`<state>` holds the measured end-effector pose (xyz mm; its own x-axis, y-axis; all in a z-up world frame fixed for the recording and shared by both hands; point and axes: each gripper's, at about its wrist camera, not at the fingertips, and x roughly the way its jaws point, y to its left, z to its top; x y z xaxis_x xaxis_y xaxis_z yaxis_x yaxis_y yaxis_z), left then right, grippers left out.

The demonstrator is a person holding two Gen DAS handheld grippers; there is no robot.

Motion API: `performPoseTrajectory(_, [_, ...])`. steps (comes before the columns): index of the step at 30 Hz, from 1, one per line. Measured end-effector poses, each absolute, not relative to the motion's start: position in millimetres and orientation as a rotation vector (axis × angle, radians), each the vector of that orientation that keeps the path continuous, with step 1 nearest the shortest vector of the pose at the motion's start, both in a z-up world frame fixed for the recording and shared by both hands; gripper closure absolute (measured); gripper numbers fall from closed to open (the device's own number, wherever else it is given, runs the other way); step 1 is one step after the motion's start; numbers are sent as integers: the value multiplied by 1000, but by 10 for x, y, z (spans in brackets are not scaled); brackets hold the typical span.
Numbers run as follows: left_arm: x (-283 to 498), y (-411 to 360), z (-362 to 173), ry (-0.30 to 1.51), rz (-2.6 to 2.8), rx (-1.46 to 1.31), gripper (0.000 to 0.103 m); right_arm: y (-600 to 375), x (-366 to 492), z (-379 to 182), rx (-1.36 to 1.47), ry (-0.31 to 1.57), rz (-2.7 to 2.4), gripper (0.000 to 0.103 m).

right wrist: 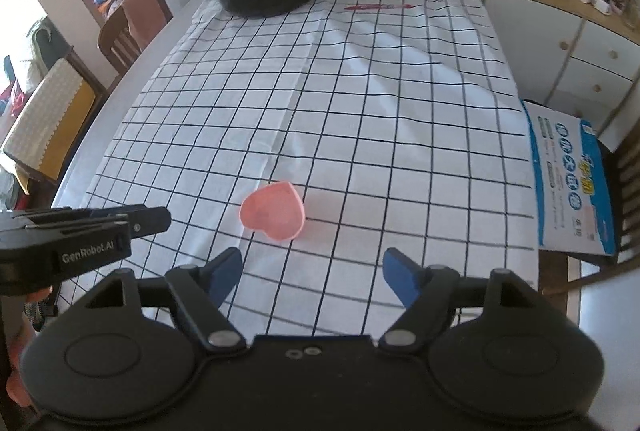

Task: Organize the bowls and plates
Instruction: 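Move both grippers to the small pink heart-shaped dish and close on its rim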

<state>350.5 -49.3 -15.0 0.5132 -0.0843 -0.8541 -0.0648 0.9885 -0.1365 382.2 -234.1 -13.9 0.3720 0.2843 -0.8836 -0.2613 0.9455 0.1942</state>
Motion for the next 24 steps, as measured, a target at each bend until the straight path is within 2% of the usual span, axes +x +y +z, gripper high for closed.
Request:
performPoseTrajectory(1, [3534,-477,-163,1029,-8,-160,49,-2328,3862,-166,18,1142,355,26])
performPoseTrajectory(6, [3767,-419,-306,1056,-10,-177,47,-2257,4092,-336,21,1168,383,26])
performPoseTrajectory(9, [3865,-417,-402,1059,1,-160,47,-2217,4226,-462,20,1186,412,23])
performPoseTrajectory(15, [4067,-417,-664,1105,31,-153,47,-2025,4390,-741,-46,1199,471,23])
performPoseTrajectory(24, [4240,-456,-1038,1182,3,-173,47,-1932,4506,-1011,-31,1215,539,29])
